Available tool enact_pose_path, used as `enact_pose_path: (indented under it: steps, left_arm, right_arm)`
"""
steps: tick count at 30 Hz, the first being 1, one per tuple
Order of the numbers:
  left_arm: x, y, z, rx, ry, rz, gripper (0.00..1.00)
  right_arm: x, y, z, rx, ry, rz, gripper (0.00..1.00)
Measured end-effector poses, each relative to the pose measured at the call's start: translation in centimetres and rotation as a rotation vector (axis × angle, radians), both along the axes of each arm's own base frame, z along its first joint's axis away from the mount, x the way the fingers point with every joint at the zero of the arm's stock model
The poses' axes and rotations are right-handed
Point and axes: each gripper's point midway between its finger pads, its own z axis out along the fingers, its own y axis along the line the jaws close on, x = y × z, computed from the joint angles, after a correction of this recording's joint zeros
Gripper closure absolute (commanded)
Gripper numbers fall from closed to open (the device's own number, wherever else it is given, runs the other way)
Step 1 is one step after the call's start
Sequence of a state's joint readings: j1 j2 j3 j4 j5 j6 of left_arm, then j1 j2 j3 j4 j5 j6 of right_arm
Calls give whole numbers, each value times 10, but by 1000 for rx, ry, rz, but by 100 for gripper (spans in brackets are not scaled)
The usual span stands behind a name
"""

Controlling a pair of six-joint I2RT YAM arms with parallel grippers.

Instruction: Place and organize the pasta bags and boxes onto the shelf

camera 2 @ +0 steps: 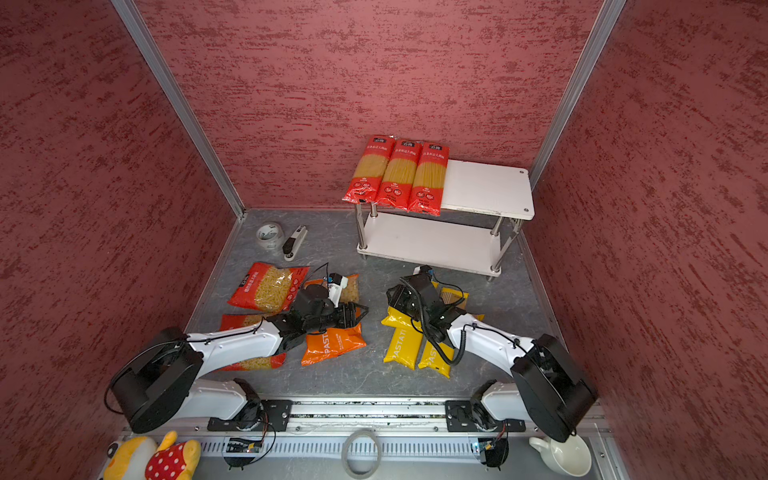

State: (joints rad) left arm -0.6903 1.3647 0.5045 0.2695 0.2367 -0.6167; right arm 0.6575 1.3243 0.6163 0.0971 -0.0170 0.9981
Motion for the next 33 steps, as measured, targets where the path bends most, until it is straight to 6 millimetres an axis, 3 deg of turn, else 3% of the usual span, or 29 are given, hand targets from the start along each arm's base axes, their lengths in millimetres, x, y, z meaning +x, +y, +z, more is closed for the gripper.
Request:
enact_pose_path:
  steps: [4,9,15,22,33]
  left_arm:
    - [3,22,-10,21,26,54,37]
    - [11,34,0,9,9,93,37]
    - [17,9,22,-33,-18,62,37]
    - [6,-31,27,-44,-17,-30,37]
    - [-1,-41,27,-47,-16,-60,37]
  right_arm:
    - [1,1,-1,1,0,1,43]
    - [1,2,-7,-6,14,5,43]
    - [0,2,-10,-9,20,7,43]
    - [0,2,-10,-9,20,7,42]
    - [-1,1,-7,-20,8,18,42]
